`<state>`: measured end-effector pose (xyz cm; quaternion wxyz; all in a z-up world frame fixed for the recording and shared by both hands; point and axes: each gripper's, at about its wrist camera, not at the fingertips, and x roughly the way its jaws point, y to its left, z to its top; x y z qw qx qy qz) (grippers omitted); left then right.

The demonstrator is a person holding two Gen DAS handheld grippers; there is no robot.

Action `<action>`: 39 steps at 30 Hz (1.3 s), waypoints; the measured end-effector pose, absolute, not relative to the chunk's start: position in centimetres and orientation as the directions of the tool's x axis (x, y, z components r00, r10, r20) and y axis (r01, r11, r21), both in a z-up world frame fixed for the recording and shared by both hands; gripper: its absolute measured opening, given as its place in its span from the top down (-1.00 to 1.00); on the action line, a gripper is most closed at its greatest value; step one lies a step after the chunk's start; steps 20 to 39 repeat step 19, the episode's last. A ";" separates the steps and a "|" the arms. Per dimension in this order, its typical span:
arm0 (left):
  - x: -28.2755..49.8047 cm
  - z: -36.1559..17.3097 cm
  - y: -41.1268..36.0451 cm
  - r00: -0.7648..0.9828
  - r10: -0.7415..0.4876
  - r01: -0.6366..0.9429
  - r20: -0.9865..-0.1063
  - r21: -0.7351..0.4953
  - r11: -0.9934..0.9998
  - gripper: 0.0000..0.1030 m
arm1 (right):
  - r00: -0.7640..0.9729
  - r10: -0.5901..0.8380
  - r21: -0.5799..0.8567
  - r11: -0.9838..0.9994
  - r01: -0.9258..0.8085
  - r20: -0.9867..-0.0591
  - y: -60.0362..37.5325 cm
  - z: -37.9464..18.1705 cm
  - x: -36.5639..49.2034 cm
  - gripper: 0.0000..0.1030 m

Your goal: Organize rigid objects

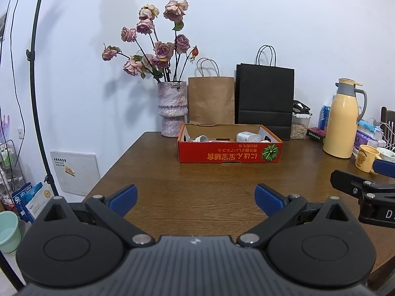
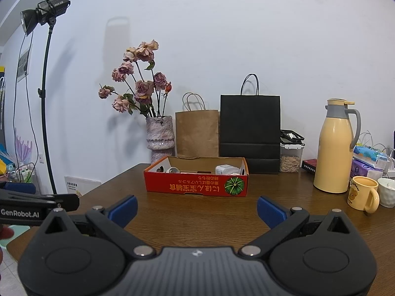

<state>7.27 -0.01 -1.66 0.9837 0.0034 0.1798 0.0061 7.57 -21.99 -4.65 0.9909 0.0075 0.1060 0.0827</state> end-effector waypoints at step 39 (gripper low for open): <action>7.6 -2.1 0.3 0.930 0.029 -0.028 -0.367 0.007 1.000 -1.00 | 0.963 0.163 0.031 0.987 -0.160 -0.213 -22.2 -4.8 7.9 -1.00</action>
